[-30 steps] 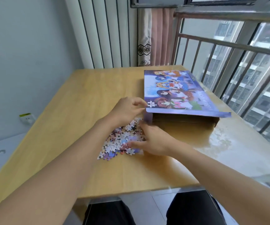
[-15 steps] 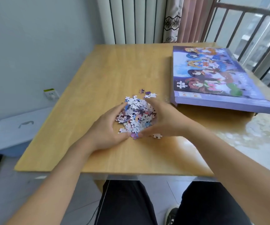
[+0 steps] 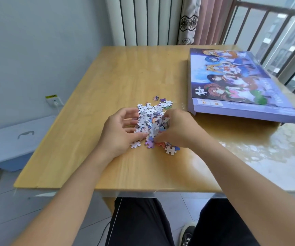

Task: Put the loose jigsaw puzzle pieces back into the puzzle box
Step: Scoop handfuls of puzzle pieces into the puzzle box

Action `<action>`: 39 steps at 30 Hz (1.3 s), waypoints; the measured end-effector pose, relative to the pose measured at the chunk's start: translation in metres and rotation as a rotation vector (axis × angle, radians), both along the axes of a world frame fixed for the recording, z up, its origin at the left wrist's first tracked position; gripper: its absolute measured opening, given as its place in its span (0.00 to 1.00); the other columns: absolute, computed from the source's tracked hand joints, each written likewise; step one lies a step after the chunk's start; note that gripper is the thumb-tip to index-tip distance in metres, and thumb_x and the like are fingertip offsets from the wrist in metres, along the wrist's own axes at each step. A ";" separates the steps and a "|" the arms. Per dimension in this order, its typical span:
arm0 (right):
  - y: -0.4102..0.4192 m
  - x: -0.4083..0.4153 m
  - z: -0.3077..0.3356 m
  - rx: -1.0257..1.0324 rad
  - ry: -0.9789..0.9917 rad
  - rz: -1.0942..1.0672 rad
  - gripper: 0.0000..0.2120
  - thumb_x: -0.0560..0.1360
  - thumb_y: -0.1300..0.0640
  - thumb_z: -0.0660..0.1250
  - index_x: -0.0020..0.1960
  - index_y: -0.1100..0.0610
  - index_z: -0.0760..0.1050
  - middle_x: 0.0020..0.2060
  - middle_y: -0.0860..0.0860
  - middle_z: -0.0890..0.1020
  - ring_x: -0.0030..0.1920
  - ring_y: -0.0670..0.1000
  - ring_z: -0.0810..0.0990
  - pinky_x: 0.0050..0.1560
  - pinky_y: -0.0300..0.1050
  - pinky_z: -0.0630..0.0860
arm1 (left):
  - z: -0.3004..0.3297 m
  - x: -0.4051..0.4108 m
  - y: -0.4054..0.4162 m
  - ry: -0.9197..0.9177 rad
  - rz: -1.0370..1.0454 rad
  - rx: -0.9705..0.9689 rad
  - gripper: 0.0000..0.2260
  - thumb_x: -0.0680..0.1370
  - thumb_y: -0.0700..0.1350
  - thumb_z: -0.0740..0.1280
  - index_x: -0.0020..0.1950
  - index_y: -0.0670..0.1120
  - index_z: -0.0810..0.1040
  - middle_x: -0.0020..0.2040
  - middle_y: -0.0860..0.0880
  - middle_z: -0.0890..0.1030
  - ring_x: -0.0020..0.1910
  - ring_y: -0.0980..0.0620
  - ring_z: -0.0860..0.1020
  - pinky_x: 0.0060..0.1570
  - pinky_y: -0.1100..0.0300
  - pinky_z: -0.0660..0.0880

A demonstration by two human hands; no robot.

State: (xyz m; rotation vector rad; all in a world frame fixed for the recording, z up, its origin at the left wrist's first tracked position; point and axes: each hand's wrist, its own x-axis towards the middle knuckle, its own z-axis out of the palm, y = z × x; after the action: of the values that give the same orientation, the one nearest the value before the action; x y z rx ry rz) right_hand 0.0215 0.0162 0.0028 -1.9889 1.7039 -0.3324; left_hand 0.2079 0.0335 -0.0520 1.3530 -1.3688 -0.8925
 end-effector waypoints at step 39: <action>0.022 -0.098 -0.016 0.469 -1.247 -0.524 0.16 0.71 0.71 0.75 0.57 0.72 0.79 0.54 0.66 0.84 0.48 0.60 0.85 0.42 0.52 0.84 | 0.046 -0.087 -0.040 -0.626 -0.169 -0.359 0.28 0.70 0.36 0.73 0.69 0.52 0.75 0.63 0.54 0.78 0.61 0.57 0.76 0.58 0.67 0.71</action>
State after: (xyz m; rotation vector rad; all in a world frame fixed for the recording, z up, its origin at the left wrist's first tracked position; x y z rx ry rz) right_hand -0.0768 0.0382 -0.0132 -0.6247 1.1973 -0.9784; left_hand 0.1207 -0.0068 -0.0060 1.2920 -2.0323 -0.2940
